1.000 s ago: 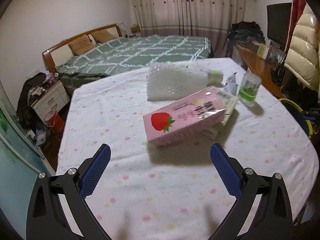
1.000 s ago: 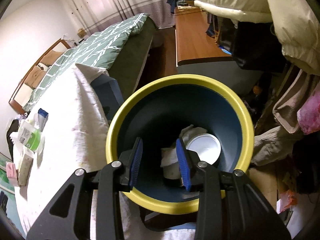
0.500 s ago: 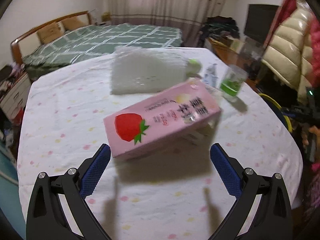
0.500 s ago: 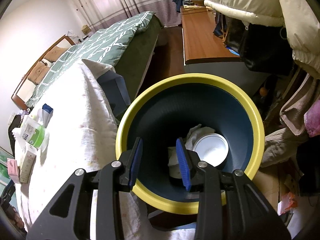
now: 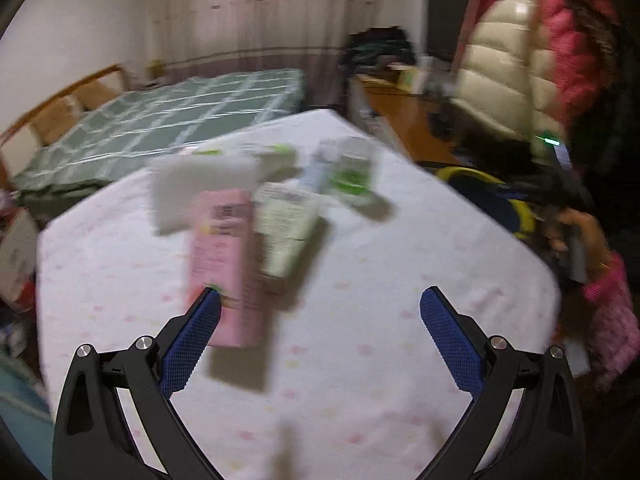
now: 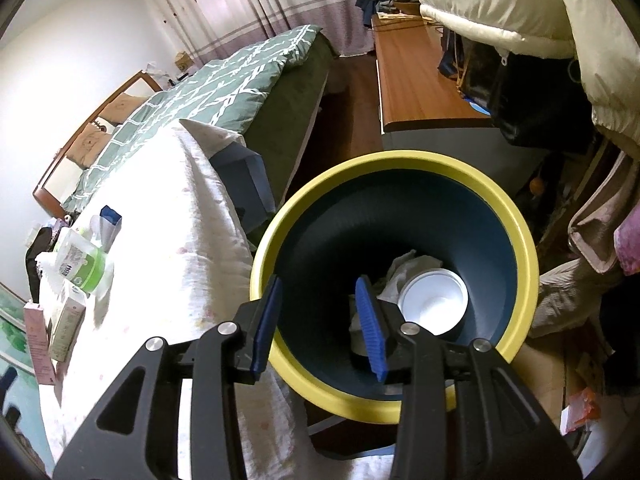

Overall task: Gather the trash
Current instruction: 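Grasp the pink strawberry milk carton with the left gripper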

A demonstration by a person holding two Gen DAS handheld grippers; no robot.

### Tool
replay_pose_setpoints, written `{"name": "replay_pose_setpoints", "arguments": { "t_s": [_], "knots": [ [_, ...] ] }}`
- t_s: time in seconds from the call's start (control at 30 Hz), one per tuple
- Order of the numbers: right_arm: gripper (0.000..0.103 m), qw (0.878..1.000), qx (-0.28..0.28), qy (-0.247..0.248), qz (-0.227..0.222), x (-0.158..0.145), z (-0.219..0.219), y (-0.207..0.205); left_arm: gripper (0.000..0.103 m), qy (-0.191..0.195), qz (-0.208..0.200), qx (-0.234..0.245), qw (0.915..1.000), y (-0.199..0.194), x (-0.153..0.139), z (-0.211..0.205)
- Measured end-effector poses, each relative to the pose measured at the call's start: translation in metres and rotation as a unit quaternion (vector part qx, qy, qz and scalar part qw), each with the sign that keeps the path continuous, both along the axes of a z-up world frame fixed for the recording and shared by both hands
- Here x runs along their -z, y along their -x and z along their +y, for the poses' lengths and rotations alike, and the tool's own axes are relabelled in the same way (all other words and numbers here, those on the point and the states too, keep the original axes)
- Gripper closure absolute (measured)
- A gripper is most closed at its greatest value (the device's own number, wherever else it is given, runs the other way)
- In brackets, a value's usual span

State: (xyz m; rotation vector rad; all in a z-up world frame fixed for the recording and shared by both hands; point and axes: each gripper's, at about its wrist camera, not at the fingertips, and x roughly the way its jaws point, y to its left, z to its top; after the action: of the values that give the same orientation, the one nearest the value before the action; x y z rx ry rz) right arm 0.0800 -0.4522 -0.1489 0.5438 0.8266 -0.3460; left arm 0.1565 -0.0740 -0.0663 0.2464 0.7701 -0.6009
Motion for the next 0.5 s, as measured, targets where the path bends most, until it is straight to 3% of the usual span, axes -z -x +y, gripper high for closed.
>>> {"name": "replay_pose_setpoints", "arguments": {
  "t_s": [0.1, 0.2, 0.27, 0.4, 0.5],
  "knots": [
    [0.066, 1.000, 0.001, -0.001, -0.001, 0.000, -0.001, 0.002, 0.005, -0.013, 0.018, -0.061, 0.9979, -0.030, 0.006, 0.011],
    [0.066, 1.000, 0.000, -0.002, 0.001, 0.001, -0.002, 0.001, 0.005, -0.012, 0.040, -0.084, 0.9956, -0.057, 0.016, 0.018],
    [0.066, 1.000, -0.002, -0.002, 0.003, 0.002, -0.001, 0.000, 0.006, -0.008, 0.056, -0.084, 0.9948, -0.069, 0.024, 0.023],
    [0.066, 1.000, -0.005, -0.003, 0.005, 0.003, 0.000, 0.000, 0.019, 0.016, 0.093, -0.081, 0.9922, -0.085, 0.038, 0.027],
    [0.066, 1.000, -0.007, -0.003, 0.007, 0.004, 0.001, -0.001, 0.021, 0.035, 0.112, -0.075, 0.9902, -0.093, 0.045, 0.029]
  ]
}}
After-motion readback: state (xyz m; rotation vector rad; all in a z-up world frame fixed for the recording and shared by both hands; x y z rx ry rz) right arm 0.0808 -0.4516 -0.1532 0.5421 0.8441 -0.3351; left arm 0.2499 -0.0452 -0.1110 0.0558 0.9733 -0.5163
